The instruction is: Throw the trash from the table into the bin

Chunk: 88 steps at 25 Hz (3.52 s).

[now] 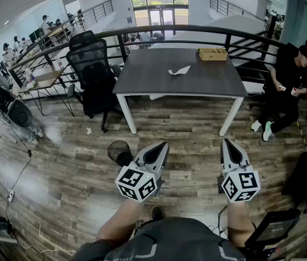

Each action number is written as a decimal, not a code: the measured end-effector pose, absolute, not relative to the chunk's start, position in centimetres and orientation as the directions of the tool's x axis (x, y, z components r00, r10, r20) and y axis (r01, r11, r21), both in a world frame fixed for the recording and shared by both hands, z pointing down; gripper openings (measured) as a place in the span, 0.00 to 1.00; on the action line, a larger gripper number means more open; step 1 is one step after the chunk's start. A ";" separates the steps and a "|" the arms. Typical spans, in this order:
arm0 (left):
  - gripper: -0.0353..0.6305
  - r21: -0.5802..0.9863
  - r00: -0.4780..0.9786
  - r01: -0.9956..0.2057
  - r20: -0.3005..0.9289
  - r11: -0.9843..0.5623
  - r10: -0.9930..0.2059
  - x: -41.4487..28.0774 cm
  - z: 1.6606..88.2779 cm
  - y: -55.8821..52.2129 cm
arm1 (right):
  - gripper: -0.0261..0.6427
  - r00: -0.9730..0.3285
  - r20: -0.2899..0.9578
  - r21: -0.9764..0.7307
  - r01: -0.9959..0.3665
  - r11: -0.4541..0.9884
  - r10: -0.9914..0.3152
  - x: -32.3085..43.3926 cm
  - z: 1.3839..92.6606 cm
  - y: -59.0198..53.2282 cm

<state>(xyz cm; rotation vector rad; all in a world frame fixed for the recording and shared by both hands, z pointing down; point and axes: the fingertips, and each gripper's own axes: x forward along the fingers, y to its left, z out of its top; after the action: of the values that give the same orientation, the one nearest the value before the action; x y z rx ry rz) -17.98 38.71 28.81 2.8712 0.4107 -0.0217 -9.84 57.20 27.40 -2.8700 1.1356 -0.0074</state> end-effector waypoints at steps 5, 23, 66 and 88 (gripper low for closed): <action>0.06 0.245 0.963 0.268 -0.051 -0.932 0.263 -18.1 29.0 37.6 | 0.05 0.726 -0.014 -0.046 -0.687 -0.725 -0.688 -10.1 27.6 56.2; 0.06 0.255 0.955 0.297 -0.062 -0.920 0.291 -16.9 29.3 34.0 | 0.05 0.730 -0.010 -0.055 -0.682 -0.729 -0.683 -8.7 27.1 51.4; 0.06 0.258 0.975 0.224 -0.050 -0.940 0.218 17.2 28.8 33.4 | 0.05 0.662 0.000 -0.021 -0.749 -0.662 -0.749 24.5 29.4 50.9; 0.07 0.228 0.977 0.212 -0.042 -0.950 0.208 30.1 30.8 12.3 | 0.20 0.610 0.015 0.063 -0.791 -0.608 -0.792 37.1 29.6 29.3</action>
<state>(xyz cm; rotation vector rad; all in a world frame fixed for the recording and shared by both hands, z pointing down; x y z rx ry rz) 30.09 12.27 30.84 2.8911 0.3115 -0.0257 37.07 29.28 29.60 -2.8753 1.4151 0.0233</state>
